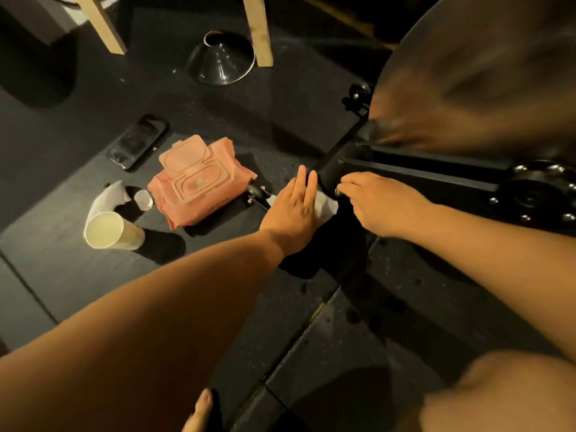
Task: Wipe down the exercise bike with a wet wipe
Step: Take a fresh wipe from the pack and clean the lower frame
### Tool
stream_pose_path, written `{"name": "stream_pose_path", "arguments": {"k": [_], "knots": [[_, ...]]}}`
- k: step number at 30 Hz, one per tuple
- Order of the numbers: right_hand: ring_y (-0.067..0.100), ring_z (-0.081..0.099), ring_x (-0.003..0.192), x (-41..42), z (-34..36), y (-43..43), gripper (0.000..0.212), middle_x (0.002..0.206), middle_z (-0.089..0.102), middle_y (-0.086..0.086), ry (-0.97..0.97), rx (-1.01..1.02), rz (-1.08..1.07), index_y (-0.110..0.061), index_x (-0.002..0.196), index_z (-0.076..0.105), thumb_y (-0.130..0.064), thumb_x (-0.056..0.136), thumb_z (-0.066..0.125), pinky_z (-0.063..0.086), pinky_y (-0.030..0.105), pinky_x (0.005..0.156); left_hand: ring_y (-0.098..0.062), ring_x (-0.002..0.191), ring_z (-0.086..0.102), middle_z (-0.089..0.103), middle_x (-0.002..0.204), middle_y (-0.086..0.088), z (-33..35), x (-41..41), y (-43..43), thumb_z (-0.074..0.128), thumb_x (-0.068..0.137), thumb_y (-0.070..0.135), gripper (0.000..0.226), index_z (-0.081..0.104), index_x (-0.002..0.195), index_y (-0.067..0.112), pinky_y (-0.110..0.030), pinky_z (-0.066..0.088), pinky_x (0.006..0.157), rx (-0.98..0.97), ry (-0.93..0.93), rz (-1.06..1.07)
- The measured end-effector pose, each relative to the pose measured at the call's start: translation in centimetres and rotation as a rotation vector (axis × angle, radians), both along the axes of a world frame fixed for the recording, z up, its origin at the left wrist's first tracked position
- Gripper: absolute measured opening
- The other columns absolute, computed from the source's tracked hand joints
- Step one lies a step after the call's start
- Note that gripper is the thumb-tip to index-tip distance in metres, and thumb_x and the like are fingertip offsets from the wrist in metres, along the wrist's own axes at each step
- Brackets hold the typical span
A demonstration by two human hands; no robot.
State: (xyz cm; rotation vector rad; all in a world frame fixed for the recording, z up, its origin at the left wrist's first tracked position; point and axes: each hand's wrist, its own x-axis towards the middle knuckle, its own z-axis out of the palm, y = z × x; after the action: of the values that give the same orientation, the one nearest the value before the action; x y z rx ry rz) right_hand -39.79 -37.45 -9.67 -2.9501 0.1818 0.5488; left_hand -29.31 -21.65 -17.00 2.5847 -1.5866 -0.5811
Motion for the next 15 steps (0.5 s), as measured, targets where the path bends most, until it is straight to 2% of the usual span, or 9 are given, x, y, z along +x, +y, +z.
{"name": "stream_pose_path", "arguments": {"k": [4, 8, 10, 12, 15], "knots": [[0.026, 0.055, 0.111, 1.0, 0.2, 1.2, 0.034, 0.128, 0.054, 0.007, 0.124, -0.006, -0.077, -0.015, 0.131, 0.05, -0.026, 0.099, 0.046, 0.051, 0.042, 0.09, -0.031, 0.151, -0.008, -0.016, 0.162, -0.021, 0.2, 0.4, -0.8, 0.054, 0.097, 0.042, 0.099, -0.018, 0.151, 0.001, -0.042, 0.006, 0.124, 0.038, 0.107, 0.084], [0.024, 0.059, 0.094, 2.1, 0.3, 2.2, 0.031, 0.112, 0.059, 0.005, 0.242, 0.07, -0.21, -0.022, 0.122, 0.054, -0.038, 0.096, 0.051, 0.054, 0.041, 0.082, -0.032, 0.15, -0.014, -0.02, 0.162, -0.016, 0.5, 1.7, -3.0, 0.064, 0.089, 0.048, 0.114, -0.021, 0.152, 0.007, -0.052, 0.004, 0.123, 0.028, 0.148, 0.062], [0.02, 0.06, 0.086, 2.1, 0.7, 1.9, 0.029, 0.102, 0.06, 0.0, 0.272, 0.09, -0.242, -0.024, 0.12, 0.055, -0.039, 0.095, 0.051, 0.054, 0.038, 0.077, -0.032, 0.148, -0.023, -0.027, 0.16, -0.014, 0.7, 2.1, -4.3, 0.06, 0.085, 0.061, 0.119, -0.026, 0.15, 0.01, -0.06, -0.002, 0.12, 0.024, 0.136, 0.107], [0.02, 0.061, 0.078, 1.9, 1.4, 1.4, 0.026, 0.091, 0.059, -0.002, 0.278, 0.068, -0.275, -0.025, 0.118, 0.053, -0.036, 0.095, 0.05, 0.056, 0.04, 0.072, -0.032, 0.148, -0.023, -0.024, 0.161, -0.013, 0.9, 1.4, -4.2, 0.048, 0.085, 0.071, 0.114, -0.02, 0.152, 0.009, -0.06, -0.01, 0.118, -0.076, 0.138, 0.23], [0.025, 0.061, 0.079, 1.6, 1.9, 0.1, 0.029, 0.093, 0.061, 0.004, 0.159, 0.048, -0.362, -0.019, 0.124, 0.052, -0.028, 0.097, 0.048, 0.057, 0.045, 0.07, -0.036, 0.151, -0.003, -0.004, 0.162, -0.025, 0.2, -1.8, -0.8, 0.019, 0.097, 0.055, 0.084, 0.003, 0.154, -0.005, -0.056, 0.008, 0.121, -0.28, 0.125, 0.229]]}}
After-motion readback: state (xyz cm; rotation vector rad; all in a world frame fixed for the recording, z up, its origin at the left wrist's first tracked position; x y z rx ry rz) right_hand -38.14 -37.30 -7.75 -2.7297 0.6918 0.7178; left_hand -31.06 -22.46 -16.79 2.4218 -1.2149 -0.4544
